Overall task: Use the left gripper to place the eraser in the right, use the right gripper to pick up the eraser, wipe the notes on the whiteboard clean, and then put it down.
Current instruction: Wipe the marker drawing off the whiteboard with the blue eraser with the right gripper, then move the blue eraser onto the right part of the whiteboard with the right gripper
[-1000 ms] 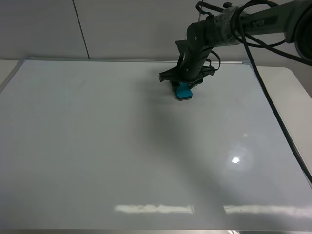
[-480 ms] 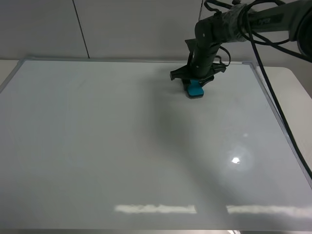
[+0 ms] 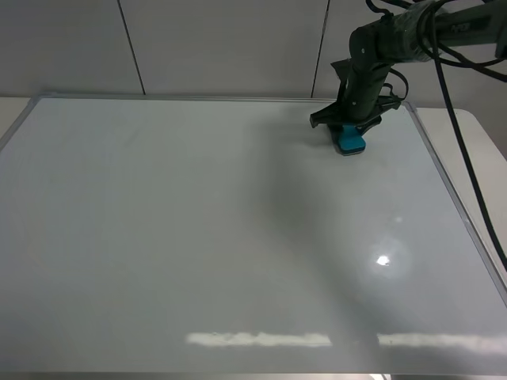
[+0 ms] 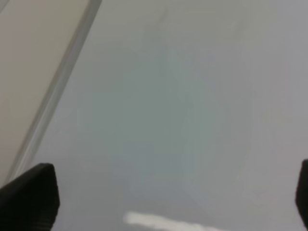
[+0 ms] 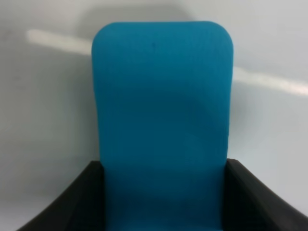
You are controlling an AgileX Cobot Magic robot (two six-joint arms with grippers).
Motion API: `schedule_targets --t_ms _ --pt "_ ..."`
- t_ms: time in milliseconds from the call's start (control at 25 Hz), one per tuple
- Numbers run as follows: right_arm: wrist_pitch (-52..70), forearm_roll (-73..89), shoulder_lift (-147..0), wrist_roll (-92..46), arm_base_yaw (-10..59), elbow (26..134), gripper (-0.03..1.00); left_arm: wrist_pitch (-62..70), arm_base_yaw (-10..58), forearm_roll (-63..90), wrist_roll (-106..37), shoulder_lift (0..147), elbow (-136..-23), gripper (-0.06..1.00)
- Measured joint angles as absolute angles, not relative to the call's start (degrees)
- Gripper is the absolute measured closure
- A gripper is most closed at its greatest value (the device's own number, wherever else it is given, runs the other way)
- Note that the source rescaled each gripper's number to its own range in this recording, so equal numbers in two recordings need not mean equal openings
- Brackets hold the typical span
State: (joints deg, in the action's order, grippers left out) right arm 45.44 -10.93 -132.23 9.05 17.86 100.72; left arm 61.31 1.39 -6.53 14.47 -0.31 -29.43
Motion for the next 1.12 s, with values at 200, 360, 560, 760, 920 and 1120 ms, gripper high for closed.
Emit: schedule_targets --t_ms 200,360,560,760,920,1120 --pt "44.68 -6.99 -132.23 7.56 25.5 100.72 0.94 61.31 1.39 -6.53 14.47 -0.31 -29.43 -0.06" --pt "44.1 -4.06 -131.77 7.49 28.54 100.59 0.94 61.31 1.39 -6.48 14.47 -0.31 -29.43 -0.06" --pt "48.62 -3.47 -124.86 7.08 29.17 100.15 0.94 61.31 1.39 -6.48 14.47 -0.31 -29.43 -0.06" --pt "55.62 -4.04 -118.23 5.69 28.9 100.15 0.94 61.31 1.39 -6.48 14.47 -0.31 -29.43 -0.06" --pt "58.88 -4.04 -113.18 3.88 28.12 97.96 0.94 61.31 1.39 -6.48 14.47 -0.31 -29.43 -0.06" --pt "52.96 -3.94 -101.19 4.28 25.62 80.73 0.94 61.31 1.39 -6.48 14.47 -0.31 -29.43 -0.06"
